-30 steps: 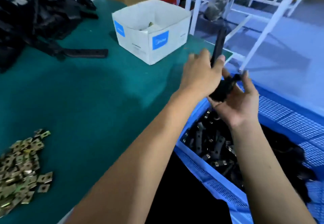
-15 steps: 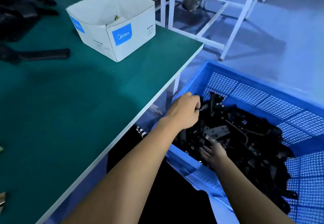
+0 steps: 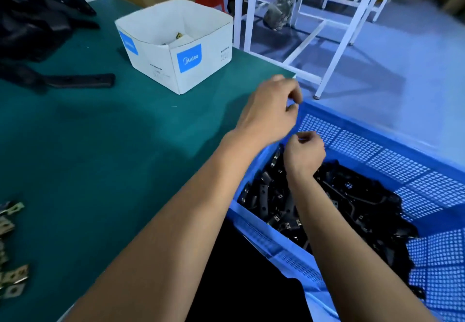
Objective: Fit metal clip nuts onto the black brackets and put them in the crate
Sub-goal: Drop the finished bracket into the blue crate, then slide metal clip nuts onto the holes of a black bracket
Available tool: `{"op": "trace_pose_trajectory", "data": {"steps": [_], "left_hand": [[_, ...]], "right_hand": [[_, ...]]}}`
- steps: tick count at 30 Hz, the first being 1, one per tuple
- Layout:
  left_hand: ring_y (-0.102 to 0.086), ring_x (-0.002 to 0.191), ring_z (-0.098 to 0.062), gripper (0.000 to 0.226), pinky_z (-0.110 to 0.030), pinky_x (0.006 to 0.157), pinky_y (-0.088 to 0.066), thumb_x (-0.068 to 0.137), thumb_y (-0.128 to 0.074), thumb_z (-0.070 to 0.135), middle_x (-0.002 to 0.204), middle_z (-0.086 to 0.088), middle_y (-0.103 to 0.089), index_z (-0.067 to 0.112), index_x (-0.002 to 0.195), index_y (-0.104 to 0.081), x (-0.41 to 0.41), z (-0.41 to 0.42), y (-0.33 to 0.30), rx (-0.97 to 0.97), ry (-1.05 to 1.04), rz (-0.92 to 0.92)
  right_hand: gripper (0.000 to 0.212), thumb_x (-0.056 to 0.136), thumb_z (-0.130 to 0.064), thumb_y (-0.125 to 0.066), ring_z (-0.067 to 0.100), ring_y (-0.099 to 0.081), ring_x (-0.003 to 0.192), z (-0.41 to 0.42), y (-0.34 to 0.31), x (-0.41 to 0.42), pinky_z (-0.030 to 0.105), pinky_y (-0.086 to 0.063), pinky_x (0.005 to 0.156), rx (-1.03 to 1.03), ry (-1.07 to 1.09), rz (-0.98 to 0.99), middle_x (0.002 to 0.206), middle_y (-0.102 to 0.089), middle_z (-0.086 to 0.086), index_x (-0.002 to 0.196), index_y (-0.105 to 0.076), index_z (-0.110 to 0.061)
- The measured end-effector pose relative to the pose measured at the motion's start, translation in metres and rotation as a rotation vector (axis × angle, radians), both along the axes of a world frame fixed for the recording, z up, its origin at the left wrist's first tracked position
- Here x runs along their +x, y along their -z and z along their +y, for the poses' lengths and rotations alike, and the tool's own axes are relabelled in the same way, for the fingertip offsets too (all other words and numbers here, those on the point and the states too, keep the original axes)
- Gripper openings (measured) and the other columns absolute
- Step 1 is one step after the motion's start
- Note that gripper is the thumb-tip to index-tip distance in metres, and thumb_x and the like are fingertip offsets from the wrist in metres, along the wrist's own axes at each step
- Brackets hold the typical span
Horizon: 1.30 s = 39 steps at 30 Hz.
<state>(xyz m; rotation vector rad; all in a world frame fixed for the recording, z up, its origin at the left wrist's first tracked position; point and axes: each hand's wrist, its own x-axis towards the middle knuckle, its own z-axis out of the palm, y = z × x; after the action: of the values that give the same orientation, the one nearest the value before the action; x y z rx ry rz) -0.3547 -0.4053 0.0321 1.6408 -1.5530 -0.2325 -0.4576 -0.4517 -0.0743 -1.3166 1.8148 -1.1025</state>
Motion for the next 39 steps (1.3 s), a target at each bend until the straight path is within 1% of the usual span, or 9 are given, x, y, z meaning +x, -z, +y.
{"op": "trace_pose_trajectory", "data": {"steps": [6,11,14,20,23,28,32,35,39], "left_hand": [[-0.06,0.069,-0.007,0.02,-0.019,0.067,-0.048,0.08,-0.061,0.002,0.089,0.007,-0.068,0.021,0.081,-0.064,0.086,0.052,-0.039,-0.198,-0.312,0.177],[-0.062,0.089,-0.024,0.018,-0.036,0.087,-0.048,0.077,-0.056,0.005,0.093,-0.002,-0.069,0.016,0.085,-0.067,0.177,0.136,-0.04,-0.121,-0.733,-0.001],[-0.057,0.11,-0.035,0.024,-0.04,0.103,-0.039,0.083,-0.057,0.011,0.112,-0.015,-0.065,0.014,0.104,-0.068,0.226,0.18,-0.033,0.106,-0.988,-0.167],[-0.058,0.099,-0.024,0.028,-0.035,0.088,-0.051,0.087,-0.053,0.009,0.106,-0.002,-0.057,0.011,0.115,-0.057,0.281,0.228,-0.003,0.149,-1.164,0.404],[-0.056,0.079,-0.01,0.023,-0.023,0.062,-0.044,0.09,-0.055,0.013,0.092,0.005,-0.055,0.011,0.112,-0.058,0.293,0.233,0.006,0.02,-1.192,0.562],[-0.071,0.096,-0.031,0.017,-0.049,0.088,-0.061,0.088,-0.056,0.029,0.109,-0.011,-0.067,0.015,0.096,-0.053,0.312,0.231,0.003,-0.177,-1.042,0.953],[-0.078,0.081,-0.03,0.031,-0.04,0.067,-0.065,0.1,-0.056,0.042,0.096,-0.016,-0.078,0.017,0.118,-0.054,0.323,0.246,-0.007,-0.252,-0.93,1.293],[-0.077,0.071,-0.029,0.044,-0.04,0.064,-0.064,0.1,-0.058,0.048,0.087,-0.018,-0.077,0.007,0.117,-0.058,0.326,0.27,-0.017,-0.138,-0.792,1.388],[-0.075,0.075,-0.018,0.021,-0.023,0.062,-0.061,0.101,-0.061,0.016,0.091,-0.011,-0.074,0.005,0.095,-0.077,0.32,0.319,-0.022,-0.107,-0.561,1.435]], "right_hand": [[0.012,0.09,-0.021,-0.059,0.027,-0.065,0.075,0.048,-0.095,0.084,0.036,-0.046,0.07,-0.51,-0.366,0.057,0.077,-0.071,0.0,0.097,-0.068,-0.015],[0.009,0.089,-0.021,-0.066,0.029,-0.067,0.085,0.103,-0.115,0.188,0.037,-0.053,0.078,-0.377,-1.017,0.179,0.085,-0.072,0.003,0.097,-0.069,-0.018],[0.031,0.089,-0.024,-0.07,0.031,-0.06,0.11,0.13,-0.109,0.244,0.038,-0.05,0.094,-0.397,-1.221,0.339,0.113,-0.068,0.01,0.118,-0.063,-0.018],[0.084,0.094,-0.039,-0.07,0.037,0.002,0.157,0.136,-0.102,0.33,0.062,-0.018,0.12,-0.475,-1.283,0.756,0.17,-0.001,0.017,0.16,-0.019,-0.027],[0.094,0.098,-0.051,-0.062,0.033,0.004,0.159,0.13,-0.099,0.362,0.064,-0.002,0.124,-0.425,-1.38,0.817,0.173,-0.001,0.013,0.164,0.002,-0.033],[0.093,0.088,-0.061,-0.068,0.034,-0.031,0.147,0.145,-0.095,0.392,0.061,-0.019,0.118,-0.398,-1.378,0.692,0.158,-0.038,0.006,0.161,-0.017,-0.036],[0.035,0.092,-0.042,-0.069,0.033,-0.044,0.128,0.157,-0.093,0.39,0.05,-0.03,0.105,-0.493,-1.355,0.624,0.127,-0.055,0.005,0.125,-0.066,-0.034],[0.019,0.093,-0.028,-0.068,0.029,-0.05,0.119,0.167,-0.101,0.378,0.043,-0.029,0.099,-0.727,-1.448,0.481,0.115,-0.063,-0.001,0.11,-0.075,-0.031],[0.012,0.077,0.001,-0.07,0.034,-0.061,0.087,0.192,-0.123,0.369,0.048,-0.047,0.085,-0.991,-1.77,0.148,0.086,-0.072,0.005,0.08,-0.074,-0.01]]}}
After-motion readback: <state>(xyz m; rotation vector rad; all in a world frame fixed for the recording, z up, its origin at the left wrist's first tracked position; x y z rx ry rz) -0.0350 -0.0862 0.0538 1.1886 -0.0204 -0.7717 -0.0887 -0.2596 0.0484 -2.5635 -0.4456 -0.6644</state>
